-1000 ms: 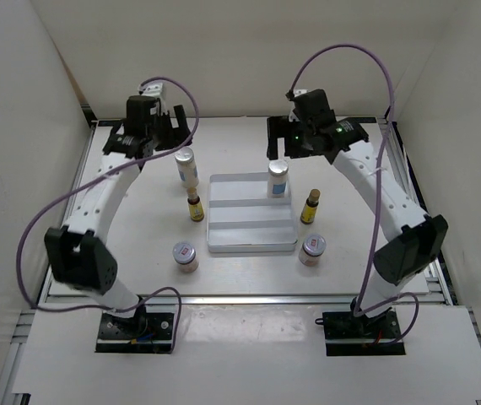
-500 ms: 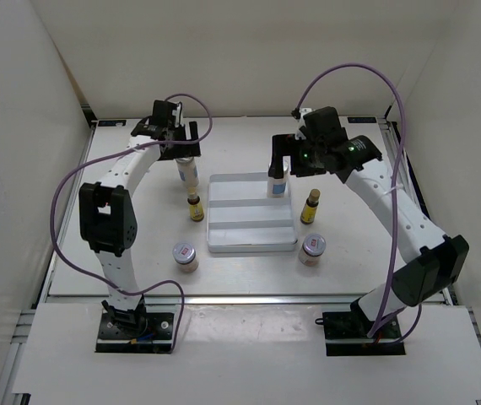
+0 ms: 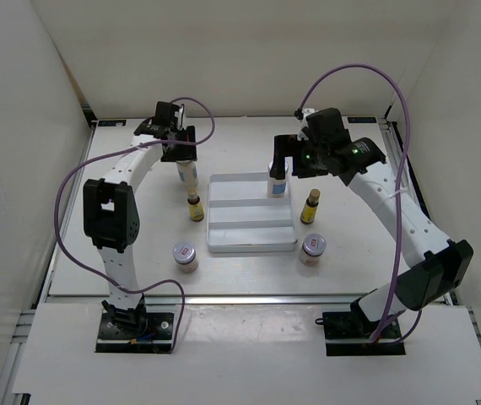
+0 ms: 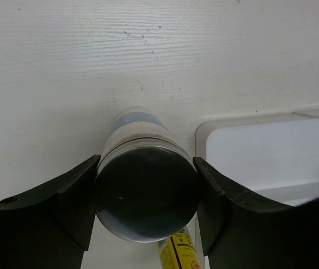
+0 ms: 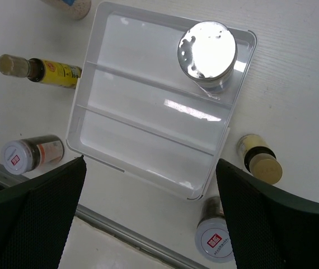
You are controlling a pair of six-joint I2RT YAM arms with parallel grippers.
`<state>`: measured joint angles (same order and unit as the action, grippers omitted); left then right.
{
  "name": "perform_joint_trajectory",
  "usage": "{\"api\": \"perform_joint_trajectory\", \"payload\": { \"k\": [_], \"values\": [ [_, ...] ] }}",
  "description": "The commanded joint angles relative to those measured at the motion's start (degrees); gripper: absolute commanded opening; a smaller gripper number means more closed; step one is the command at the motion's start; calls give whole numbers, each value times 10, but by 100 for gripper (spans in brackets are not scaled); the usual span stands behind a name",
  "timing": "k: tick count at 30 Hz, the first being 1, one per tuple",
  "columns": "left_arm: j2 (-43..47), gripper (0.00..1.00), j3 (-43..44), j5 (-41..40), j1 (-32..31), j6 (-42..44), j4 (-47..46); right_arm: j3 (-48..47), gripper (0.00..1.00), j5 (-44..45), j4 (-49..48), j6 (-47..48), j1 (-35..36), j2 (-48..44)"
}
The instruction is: Organize the condiment bottles
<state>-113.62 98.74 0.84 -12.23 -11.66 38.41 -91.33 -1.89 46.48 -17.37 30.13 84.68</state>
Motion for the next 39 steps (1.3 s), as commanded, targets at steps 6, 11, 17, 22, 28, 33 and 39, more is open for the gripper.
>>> {"api": "perform_joint_trajectory", "payload": {
  "k": [6,11,17,22,28,33,39],
  "values": [
    [27,28,160,4,-3,14,67,22,100,12,-1,1,1,-37],
    [45,24,235,42,-9,7,83,39,100,24,-1,1,1,-43],
    [36,22,253,125,-44,7,83,63,100,36,-1,-5,1,-59],
    [16,18,214,119,-97,38,83,70,100,47,5,-5,1,-65],
    [2,15,169,89,-124,32,83,75,100,58,15,-5,-9,-76],
    [-4,17,137,63,-130,27,83,86,100,64,15,-5,-16,-87],
    [-16,32,117,38,-135,32,83,104,100,64,20,-5,-32,-98]
  ]
}}
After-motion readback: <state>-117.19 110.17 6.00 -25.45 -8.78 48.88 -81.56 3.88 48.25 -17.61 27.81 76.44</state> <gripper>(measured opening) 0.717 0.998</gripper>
